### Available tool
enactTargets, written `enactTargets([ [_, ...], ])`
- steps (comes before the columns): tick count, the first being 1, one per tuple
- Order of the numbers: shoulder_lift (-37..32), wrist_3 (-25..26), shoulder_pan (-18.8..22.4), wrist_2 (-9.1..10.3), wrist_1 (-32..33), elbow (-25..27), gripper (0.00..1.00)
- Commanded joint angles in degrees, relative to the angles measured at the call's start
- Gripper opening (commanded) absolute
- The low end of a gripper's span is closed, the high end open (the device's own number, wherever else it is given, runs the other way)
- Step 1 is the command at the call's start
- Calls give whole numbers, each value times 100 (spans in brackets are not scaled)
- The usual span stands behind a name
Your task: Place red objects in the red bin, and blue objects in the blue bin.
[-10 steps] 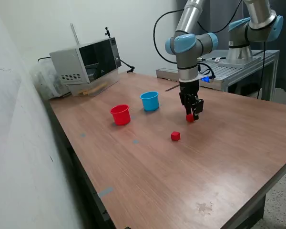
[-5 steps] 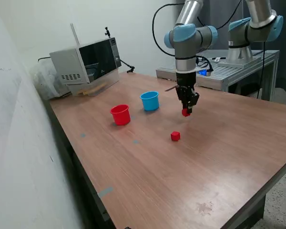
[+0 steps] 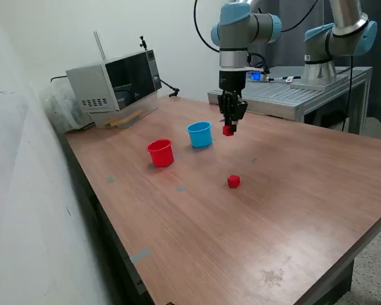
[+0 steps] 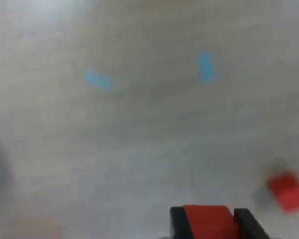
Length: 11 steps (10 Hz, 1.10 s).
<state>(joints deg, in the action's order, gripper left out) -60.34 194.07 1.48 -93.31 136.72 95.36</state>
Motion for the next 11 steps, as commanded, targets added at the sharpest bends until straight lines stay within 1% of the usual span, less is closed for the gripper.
enactTargets([
  [1, 31, -246, -375, -73, -5, -560, 0],
  [4, 241, -352, -797, -108, -31, -1386, 0],
  [7, 759, -353, -1210, -126, -22, -1853, 0],
  [8, 1039, -353, -1264, -152, -31, -2072, 0],
  [9, 1199, -353, -1395, -152, -31, -2178, 0],
  [11, 1550, -344, -1475, -161, -31, -2381, 0],
])
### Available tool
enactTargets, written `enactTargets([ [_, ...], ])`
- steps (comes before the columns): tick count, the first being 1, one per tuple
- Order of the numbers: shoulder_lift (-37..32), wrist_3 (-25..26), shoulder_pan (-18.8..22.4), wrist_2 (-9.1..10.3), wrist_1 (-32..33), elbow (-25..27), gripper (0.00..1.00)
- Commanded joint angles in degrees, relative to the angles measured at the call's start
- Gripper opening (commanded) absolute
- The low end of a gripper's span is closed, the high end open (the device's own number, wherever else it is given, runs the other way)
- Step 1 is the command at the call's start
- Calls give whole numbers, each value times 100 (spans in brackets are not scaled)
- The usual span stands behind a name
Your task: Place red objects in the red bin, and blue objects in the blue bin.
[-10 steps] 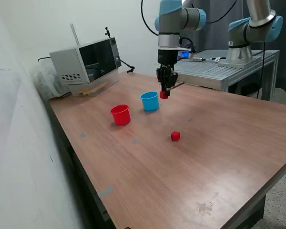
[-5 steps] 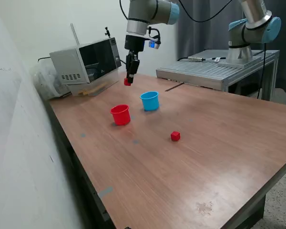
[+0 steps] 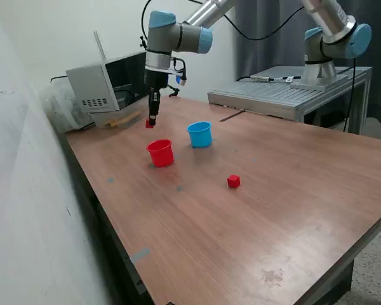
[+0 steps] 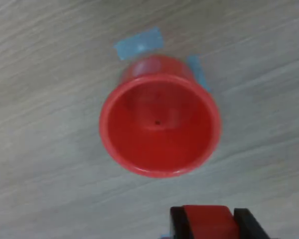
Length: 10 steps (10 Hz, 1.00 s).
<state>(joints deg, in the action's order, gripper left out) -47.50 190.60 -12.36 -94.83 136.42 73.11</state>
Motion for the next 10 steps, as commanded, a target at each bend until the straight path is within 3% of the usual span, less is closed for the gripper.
enactTargets([
  [1, 398, 30, -117, -62, 8, -183, 0],
  [6, 601, 21, -310, -89, 8, -165, 0],
  [7, 601, 12, -346, -89, 8, -174, 100],
  [10, 348, -198, -276, -89, -10, -130, 100],
])
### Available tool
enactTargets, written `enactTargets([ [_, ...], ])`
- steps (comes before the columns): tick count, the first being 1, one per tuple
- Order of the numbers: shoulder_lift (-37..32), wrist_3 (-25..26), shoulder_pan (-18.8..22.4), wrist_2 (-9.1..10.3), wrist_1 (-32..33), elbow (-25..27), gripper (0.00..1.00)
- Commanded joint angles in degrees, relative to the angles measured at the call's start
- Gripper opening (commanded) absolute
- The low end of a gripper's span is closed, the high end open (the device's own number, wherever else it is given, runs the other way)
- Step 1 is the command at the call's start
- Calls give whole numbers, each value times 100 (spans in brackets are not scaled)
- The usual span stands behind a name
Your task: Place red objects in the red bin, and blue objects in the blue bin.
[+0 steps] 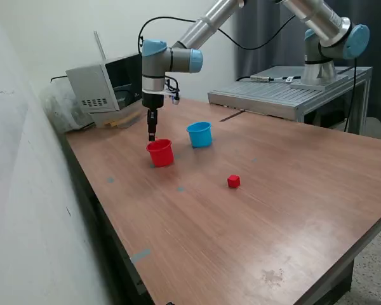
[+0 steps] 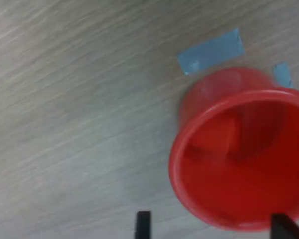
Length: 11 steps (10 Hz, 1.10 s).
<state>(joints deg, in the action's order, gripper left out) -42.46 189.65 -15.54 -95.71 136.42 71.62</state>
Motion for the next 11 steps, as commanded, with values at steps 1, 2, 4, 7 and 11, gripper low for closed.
enactTargets([
  [1, -331, -121, 59, 0, -106, 89, 100],
  [2, -515, -130, 103, 26, -238, 142, 100],
  [4, -849, -182, 453, 61, -571, 343, 100],
  [7, -1123, -814, 1182, 114, -1038, 598, 100],
  [11, -1203, -1360, 1799, 254, -1302, 652, 100],
])
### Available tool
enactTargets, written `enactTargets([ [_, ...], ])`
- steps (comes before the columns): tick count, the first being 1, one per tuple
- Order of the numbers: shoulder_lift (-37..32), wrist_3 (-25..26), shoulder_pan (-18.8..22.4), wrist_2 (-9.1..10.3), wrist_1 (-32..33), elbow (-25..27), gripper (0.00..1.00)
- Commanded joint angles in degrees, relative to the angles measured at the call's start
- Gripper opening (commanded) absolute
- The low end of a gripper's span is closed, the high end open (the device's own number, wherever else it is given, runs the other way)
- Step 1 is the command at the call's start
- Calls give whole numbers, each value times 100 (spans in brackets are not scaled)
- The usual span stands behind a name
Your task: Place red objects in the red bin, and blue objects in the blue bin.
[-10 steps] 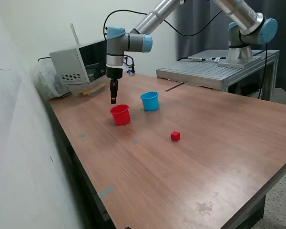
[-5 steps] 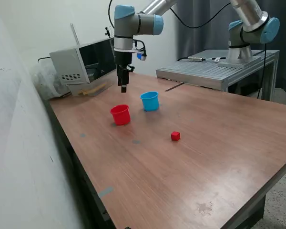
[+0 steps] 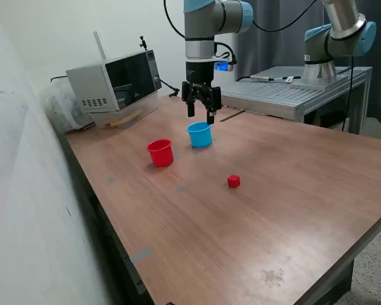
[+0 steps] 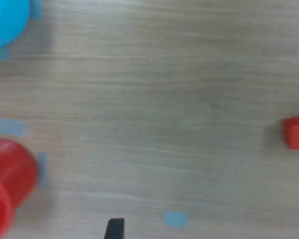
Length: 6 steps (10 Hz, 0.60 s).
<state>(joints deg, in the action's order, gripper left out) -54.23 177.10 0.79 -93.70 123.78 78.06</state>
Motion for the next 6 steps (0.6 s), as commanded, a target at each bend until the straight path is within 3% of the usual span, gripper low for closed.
enactTargets([
  [1, -35, -106, 176, 219, -55, 16, 100],
  [6, 621, 88, 624, 440, 58, 7, 100],
])
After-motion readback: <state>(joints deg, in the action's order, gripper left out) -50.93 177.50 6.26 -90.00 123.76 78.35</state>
